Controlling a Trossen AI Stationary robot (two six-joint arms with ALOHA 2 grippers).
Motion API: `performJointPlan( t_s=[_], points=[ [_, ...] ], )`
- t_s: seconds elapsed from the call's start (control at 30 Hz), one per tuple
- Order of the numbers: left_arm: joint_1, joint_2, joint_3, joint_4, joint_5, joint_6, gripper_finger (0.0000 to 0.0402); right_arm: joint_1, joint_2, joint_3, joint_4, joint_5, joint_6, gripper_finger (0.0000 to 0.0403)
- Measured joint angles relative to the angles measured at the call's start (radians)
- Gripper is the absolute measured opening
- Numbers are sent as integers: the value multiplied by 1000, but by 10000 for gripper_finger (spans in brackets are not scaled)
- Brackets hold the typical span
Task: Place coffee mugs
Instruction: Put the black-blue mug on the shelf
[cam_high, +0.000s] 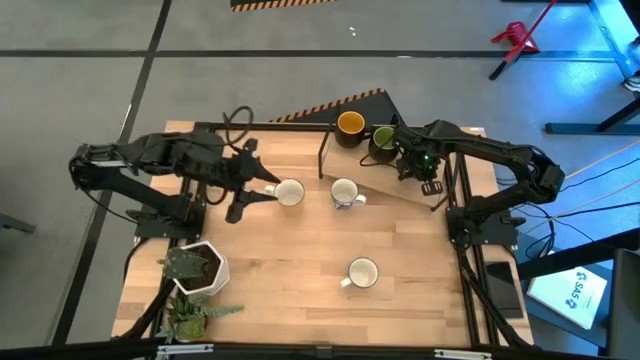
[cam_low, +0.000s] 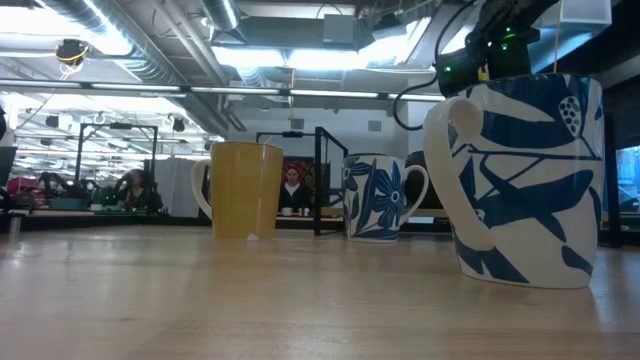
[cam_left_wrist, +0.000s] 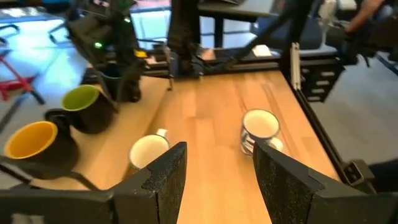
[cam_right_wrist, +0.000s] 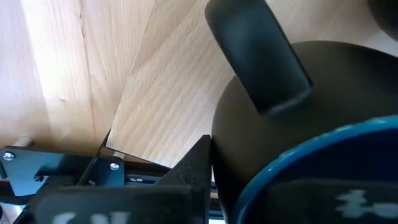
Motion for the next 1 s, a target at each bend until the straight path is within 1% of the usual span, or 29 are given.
performJointPlan(
  t_s=[0.07, 0.13, 0.3, 0.4, 0.5, 0.77, 1.0],
  points=[
    [0, 12, 0, -12, 23, 0, 180, 0, 0, 2, 1, 0, -1, 60],
    [-4, 24, 0, -34, 46, -4, 180, 0, 0, 2, 3, 1, -1, 85],
    [-24, 58, 0, -74, 56, -28, 180, 0, 0, 2, 3, 24, 0, 157],
    [-30, 74, 0, -85, 42, -45, 180, 0, 0, 2, 3, 18, 0, 185],
    [-36, 85, 0, -87, 36, -72, 180, 0, 0, 2, 3, 18, 0, 198],
    [-53, 84, 0, -89, 35, -142, 180, 0, 0, 2, 19, 8, 7, 206],
    [-58, 84, 0, -88, 34, -158, 180, 0, 0, 4, 15, -1, 8, 243]
  ],
)
